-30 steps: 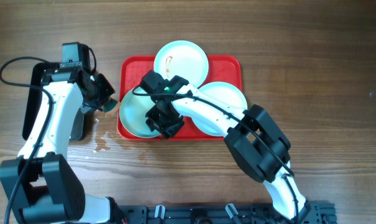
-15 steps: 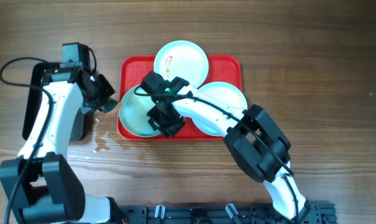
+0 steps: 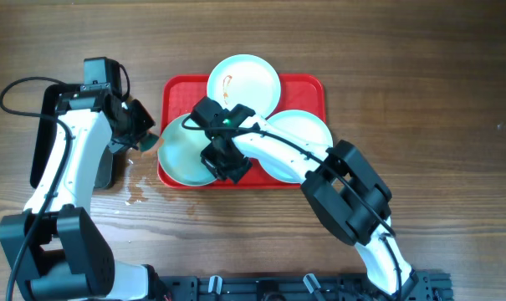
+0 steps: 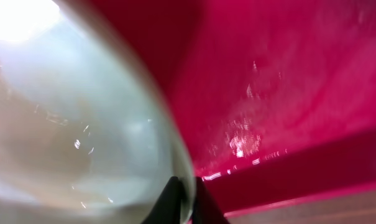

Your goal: Clean dirty plates on tray and stack at the side

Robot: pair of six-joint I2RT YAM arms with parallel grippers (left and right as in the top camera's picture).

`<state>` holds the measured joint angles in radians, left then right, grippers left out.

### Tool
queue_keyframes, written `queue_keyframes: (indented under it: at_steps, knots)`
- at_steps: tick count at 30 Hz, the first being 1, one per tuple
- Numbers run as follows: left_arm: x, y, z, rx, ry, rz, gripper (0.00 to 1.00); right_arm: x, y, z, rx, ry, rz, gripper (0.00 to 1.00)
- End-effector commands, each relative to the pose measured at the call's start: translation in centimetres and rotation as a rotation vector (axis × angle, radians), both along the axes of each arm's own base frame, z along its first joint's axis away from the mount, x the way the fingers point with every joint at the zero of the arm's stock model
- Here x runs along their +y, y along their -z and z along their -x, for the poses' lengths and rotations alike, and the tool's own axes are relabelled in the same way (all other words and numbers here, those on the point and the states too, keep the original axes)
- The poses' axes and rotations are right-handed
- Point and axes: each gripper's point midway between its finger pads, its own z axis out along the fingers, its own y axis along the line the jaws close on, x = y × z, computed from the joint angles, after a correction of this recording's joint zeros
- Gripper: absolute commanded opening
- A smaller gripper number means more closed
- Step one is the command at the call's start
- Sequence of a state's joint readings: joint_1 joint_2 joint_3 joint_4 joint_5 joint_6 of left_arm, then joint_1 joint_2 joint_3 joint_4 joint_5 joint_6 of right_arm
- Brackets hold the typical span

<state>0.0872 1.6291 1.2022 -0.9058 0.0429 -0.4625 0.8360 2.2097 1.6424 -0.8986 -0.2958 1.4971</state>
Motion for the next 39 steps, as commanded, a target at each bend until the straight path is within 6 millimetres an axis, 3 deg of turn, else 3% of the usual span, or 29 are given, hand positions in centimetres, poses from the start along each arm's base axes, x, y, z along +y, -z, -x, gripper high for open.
queue_keyframes:
  at_steps: [1,9,13,19,22,30,35,39]
  knots:
    - [-0.1,-0.8,-0.4,-0.025,-0.011,0.013,0.04,0.0,-0.4,-0.9,-0.111,-0.185,-0.021,0.04]
    - [-0.4,-0.8,-0.4,-0.026,0.004,0.026,0.04,-1.3,-0.2,-2.3,-0.226,-0.487,-0.012,0.04]
    - [-2.2,-1.1,-0.6,-0.048,0.131,0.102,0.04,-2.3,-0.2,-3.6,-0.285,-0.682,-0.033,0.04]
    - [-3.0,-1.2,-0.6,-0.054,0.168,0.125,0.04,-3.8,-0.2,-5.1,-0.354,-0.919,-0.054,0.04]
    - [-4.7,-1.4,-0.7,-0.072,0.258,0.165,0.04,-4.2,-0.2,-5.5,-0.388,-1.046,-0.065,0.04]
    - [-10.0,-1.7,-0.1,-0.097,0.513,0.194,0.04,-4.3,-0.2,-5.8,-0.439,-1.238,-0.085,0.04]
    - [-11.2,-1.6,-0.2,-0.105,0.546,0.185,0.04,-4.4,-0.3,-5.8,-0.458,-1.329,-0.089,0.04]
    - [-11.1,-1.5,-0.3,-0.103,0.535,0.186,0.04,-5.4,-1.1,-7.0,-0.447,-1.282,-0.012,0.15]
